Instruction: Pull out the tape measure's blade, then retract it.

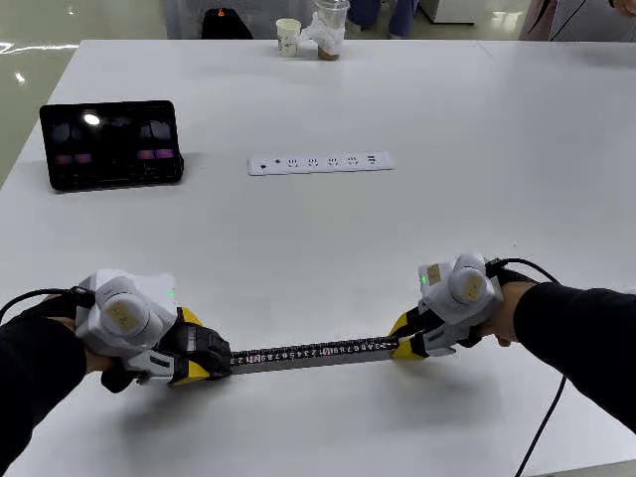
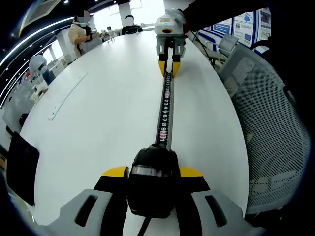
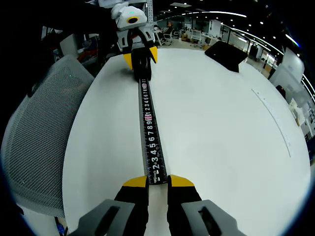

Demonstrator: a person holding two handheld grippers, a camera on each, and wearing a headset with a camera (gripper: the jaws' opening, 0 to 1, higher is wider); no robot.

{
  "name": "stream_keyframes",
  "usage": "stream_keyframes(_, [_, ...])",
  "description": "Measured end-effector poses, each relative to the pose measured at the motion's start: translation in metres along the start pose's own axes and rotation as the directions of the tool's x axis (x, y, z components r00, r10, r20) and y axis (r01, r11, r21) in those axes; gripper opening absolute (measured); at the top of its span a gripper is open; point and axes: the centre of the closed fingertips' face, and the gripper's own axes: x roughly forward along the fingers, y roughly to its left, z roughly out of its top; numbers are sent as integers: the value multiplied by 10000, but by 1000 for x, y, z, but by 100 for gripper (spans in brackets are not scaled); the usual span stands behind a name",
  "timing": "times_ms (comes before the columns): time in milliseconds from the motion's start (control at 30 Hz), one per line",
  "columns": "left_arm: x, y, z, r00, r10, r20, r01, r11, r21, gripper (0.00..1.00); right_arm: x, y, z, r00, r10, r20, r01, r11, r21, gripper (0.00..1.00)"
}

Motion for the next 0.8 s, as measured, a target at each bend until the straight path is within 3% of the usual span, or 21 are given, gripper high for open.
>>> stream_keyframes(433, [0,0,1,10000,-32,53,32,10000,40,32,2,0,1,9998,-43,-207,45,9999,114,12])
stream_keyframes(567, [0,1,1,9999,-76,-82,77,9999,81,32,3,1,1,9983,4,-575,-22,9995,-316,13])
stream_keyframes(800, [2,1,1,9993,-207,-317,215,9995,236,32,3,1,1,9952,122,-967,-161,9991,-394,13])
